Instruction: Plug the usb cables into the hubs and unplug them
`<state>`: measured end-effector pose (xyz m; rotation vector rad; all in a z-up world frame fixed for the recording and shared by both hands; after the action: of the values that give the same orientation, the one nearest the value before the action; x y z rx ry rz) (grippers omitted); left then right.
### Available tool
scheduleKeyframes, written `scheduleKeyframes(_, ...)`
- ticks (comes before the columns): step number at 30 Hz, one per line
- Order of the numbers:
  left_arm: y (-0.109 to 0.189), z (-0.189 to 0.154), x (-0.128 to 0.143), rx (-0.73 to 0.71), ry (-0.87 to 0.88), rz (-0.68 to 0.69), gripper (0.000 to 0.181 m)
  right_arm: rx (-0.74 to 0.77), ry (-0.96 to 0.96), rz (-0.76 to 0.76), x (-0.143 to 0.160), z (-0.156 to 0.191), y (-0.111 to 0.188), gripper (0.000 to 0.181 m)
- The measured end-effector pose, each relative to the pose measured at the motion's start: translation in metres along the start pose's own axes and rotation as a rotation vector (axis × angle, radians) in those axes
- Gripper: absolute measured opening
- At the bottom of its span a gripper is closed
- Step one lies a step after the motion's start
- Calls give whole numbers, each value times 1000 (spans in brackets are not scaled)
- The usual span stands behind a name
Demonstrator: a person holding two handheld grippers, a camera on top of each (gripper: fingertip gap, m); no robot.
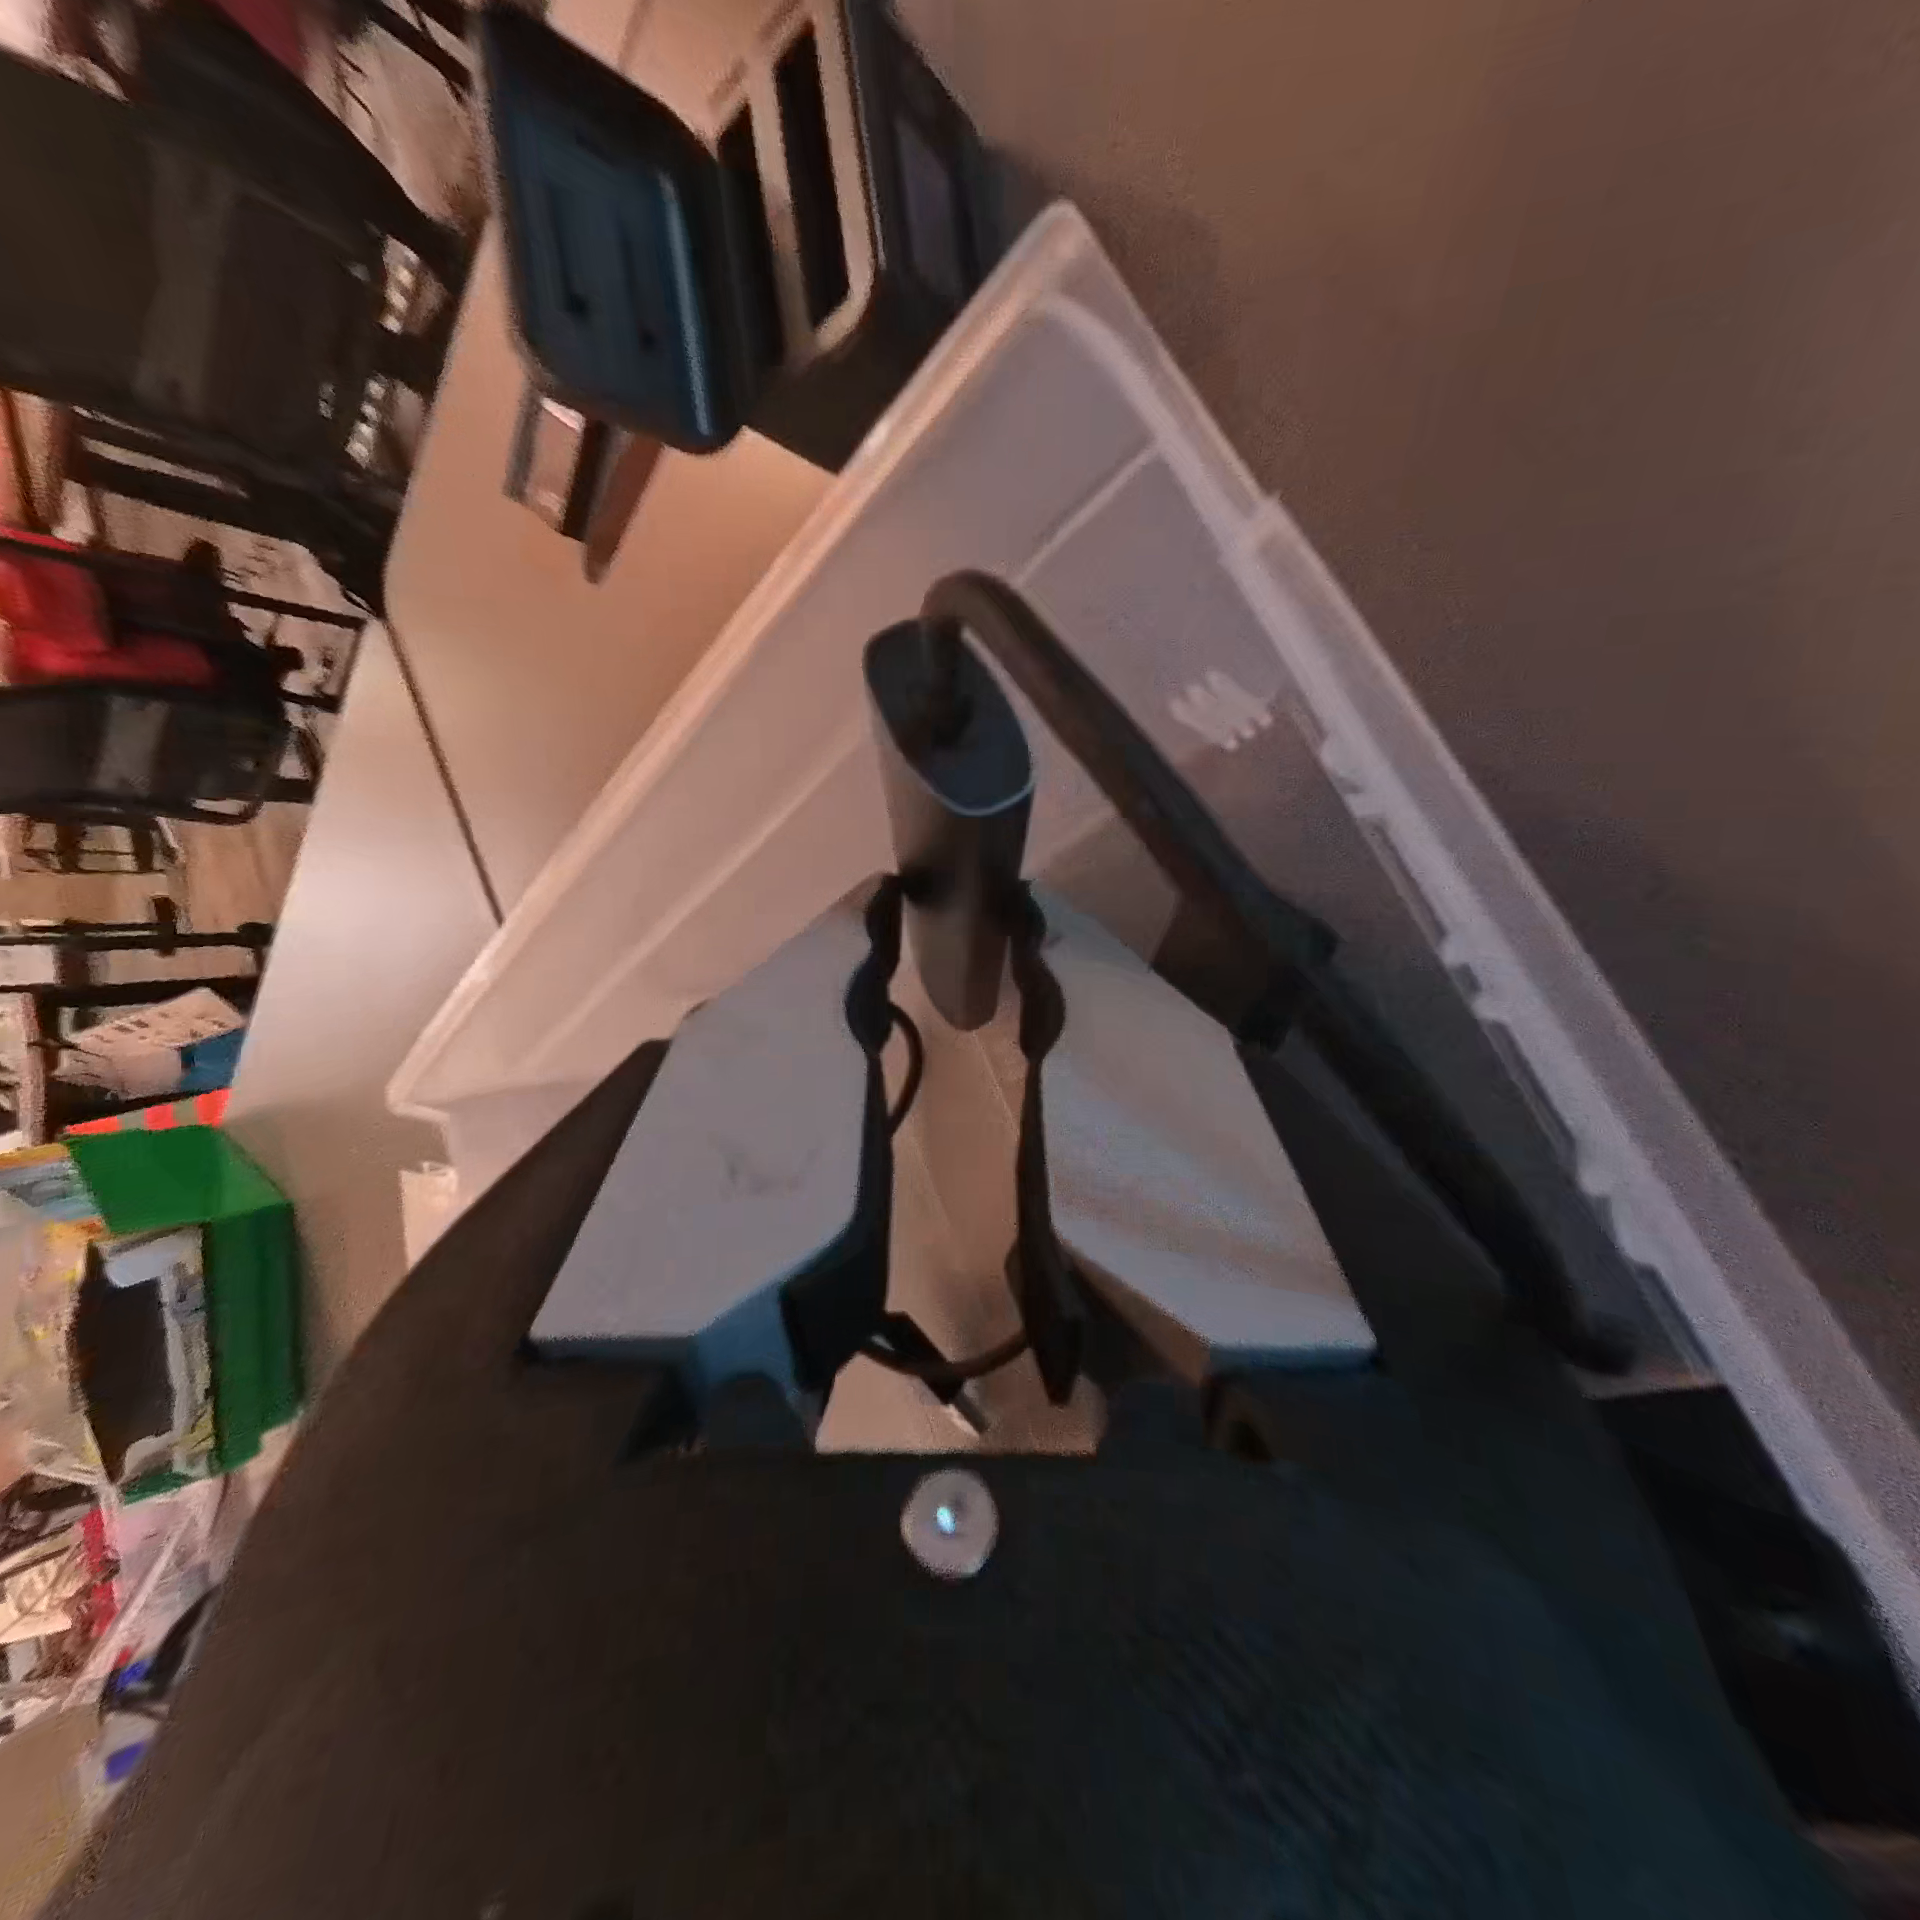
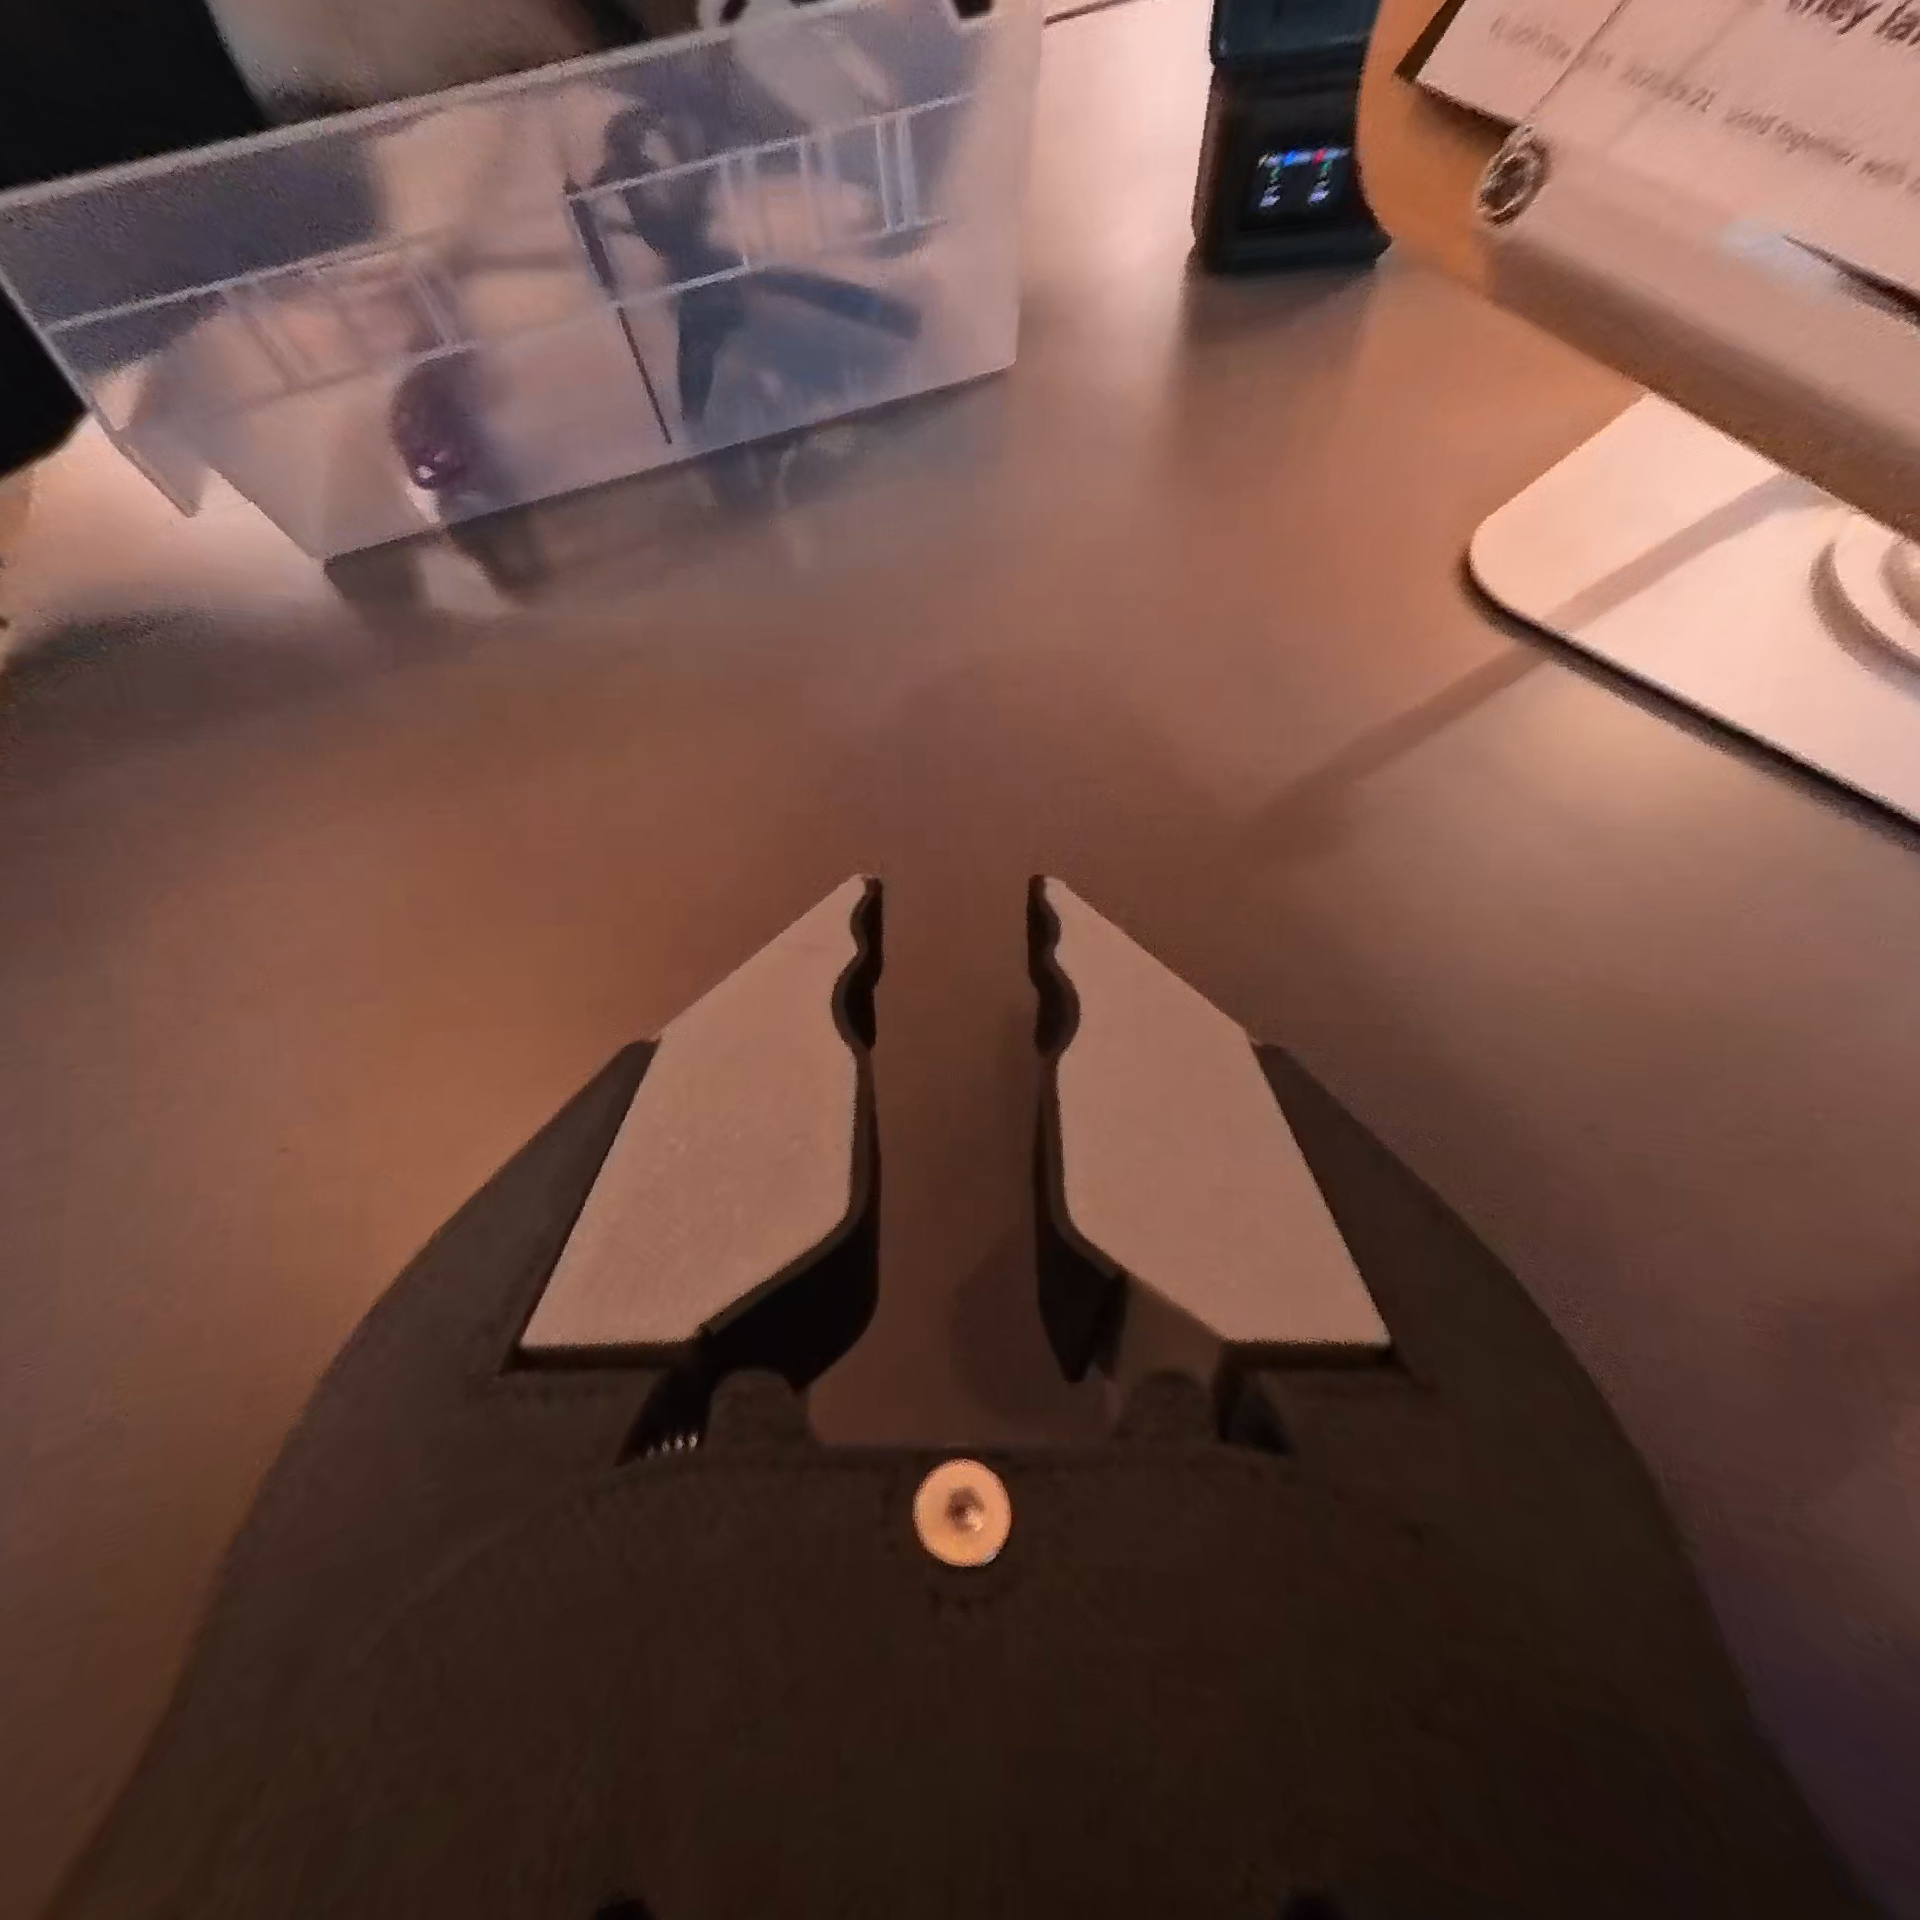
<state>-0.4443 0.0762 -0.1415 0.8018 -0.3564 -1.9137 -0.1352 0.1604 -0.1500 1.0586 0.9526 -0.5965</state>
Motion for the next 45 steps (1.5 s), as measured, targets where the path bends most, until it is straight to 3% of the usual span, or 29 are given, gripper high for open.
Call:
scheduleKeyframes(6,60,44,-28,-82,197,-285,18,68,57,-9,-2,0,3,20)
scheduleKeyframes(9,127,54,-56,-5,265,-611,18,66,100,-21,-7,9,-1,21)
scheduleKeyframes(12,210,23,-82,239,192,-931,18,-59,143,-83,-21,34,-5,41)
scheduleKeyframes(15,285,-24,-92,510,85,-1113,18,-272,141,-185,-41,71,1,58)
scheduleKeyframes(18,342,-72,-95,680,-8,-1271,18,-450,212,-278,-60,107,21,54)
scheduleKeyframes(20,362,-97,-97,755,-23,-1327,18,-555,282,-284,-63,131,34,50)
scheduleKeyframes(22,371,-117,-97,815,-24,-1348,17,-618,337,-314,-68,148,47,54)
scheduleKeyframes(26,371,-143,-100,859,-23,-1348,18,-703,396,-340,-67,166,61,19)
scheduleKeyframes(28,368,-146,-104,862,-12,-1329,17,-643,462,-318,-64,164,60,15)
scheduleKeyframes(30,358,-142,-107,835,-3,-1262,14,-512,538,-319,-66,153,61,13)
scheduleKeyframes(32,329,-125,-104,716,4,-1092,15,-350,583,-293,-68,133,65,13)
scheduleKeyframes(34,289,-76,-95,490,140,-881,6,-79,628,-284,-75,101,74,13)
scheduleKeyframes(36,271,-27,-74,377,328,-720,8,220,684,-262,-82,67,90,13)
scheduleKeyframes(38,277,3,-57,360,459,-693,15,441,811,-182,-80,48,96,13)
scheduleKeyframes(39,284,10,-51,362,495,-711,13,479,880,-116,-75,44,89,13)
scheduleKeyframes(42,290,12,-30,316,513,-689,11,444,981,166,-36,32,50,14)
scheduleKeyframes(45,269,3,13,216,514,-475,4,361,1048,425,10,22,20,15)
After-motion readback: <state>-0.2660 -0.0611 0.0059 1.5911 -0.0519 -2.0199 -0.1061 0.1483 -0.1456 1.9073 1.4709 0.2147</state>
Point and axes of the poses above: each gripper's, where its closed fingertips meet, y back along the fingers, x out of its underside, z = x × y across the jaws, the point moved 2 cm from there along y, back along the fingers, and after that the axes turned 11 degrees about -x, right-handed, at the moved point
